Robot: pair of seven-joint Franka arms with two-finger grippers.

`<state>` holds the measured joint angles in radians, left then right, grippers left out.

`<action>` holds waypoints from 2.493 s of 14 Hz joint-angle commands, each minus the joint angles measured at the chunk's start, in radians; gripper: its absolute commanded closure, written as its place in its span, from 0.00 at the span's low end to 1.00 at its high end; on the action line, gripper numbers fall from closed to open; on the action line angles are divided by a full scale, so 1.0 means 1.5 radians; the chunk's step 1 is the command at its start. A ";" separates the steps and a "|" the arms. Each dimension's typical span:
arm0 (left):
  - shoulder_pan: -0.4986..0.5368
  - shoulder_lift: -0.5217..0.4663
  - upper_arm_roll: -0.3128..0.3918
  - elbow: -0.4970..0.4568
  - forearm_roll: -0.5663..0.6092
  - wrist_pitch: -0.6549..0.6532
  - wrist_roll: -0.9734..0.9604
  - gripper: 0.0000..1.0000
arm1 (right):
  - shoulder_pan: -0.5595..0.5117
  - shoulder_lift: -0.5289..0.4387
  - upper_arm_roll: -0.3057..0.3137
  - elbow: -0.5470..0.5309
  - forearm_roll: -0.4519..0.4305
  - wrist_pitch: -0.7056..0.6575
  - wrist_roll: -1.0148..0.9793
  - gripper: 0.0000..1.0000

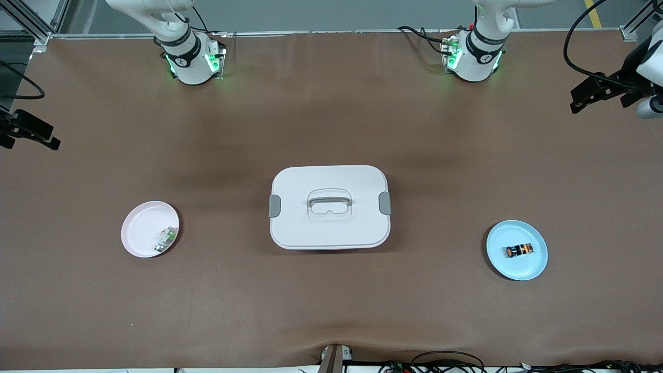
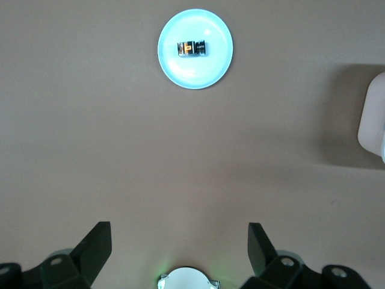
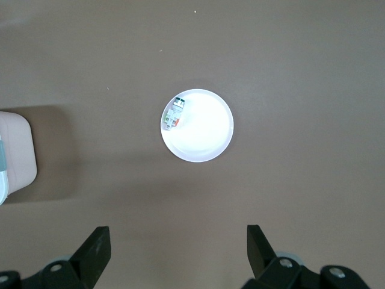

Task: Transfer orange switch to right arm and place
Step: 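Move the left gripper from rest toward the light blue plate, then lower the left gripper over the orange switch on the blue plate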

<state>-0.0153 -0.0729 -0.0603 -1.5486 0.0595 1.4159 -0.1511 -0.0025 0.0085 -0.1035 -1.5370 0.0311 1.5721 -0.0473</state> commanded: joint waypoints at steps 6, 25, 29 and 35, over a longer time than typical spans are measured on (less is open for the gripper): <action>0.004 0.067 0.002 0.072 0.003 -0.006 0.011 0.00 | -0.011 0.006 0.009 0.015 -0.007 -0.011 0.002 0.00; 0.024 0.204 0.006 0.065 0.014 0.167 0.009 0.00 | -0.011 0.006 0.009 0.015 -0.007 -0.011 0.002 0.00; 0.046 0.224 0.006 0.059 0.016 0.188 0.009 0.00 | -0.011 0.006 0.009 0.015 -0.006 -0.011 0.002 0.00; 0.068 0.228 0.006 -0.036 0.016 0.300 0.008 0.00 | -0.011 0.006 0.009 0.015 -0.005 -0.011 0.002 0.00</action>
<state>0.0704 0.2848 -0.0501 -1.5320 0.0651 1.7949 -0.1455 -0.0025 0.0085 -0.1035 -1.5367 0.0311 1.5720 -0.0473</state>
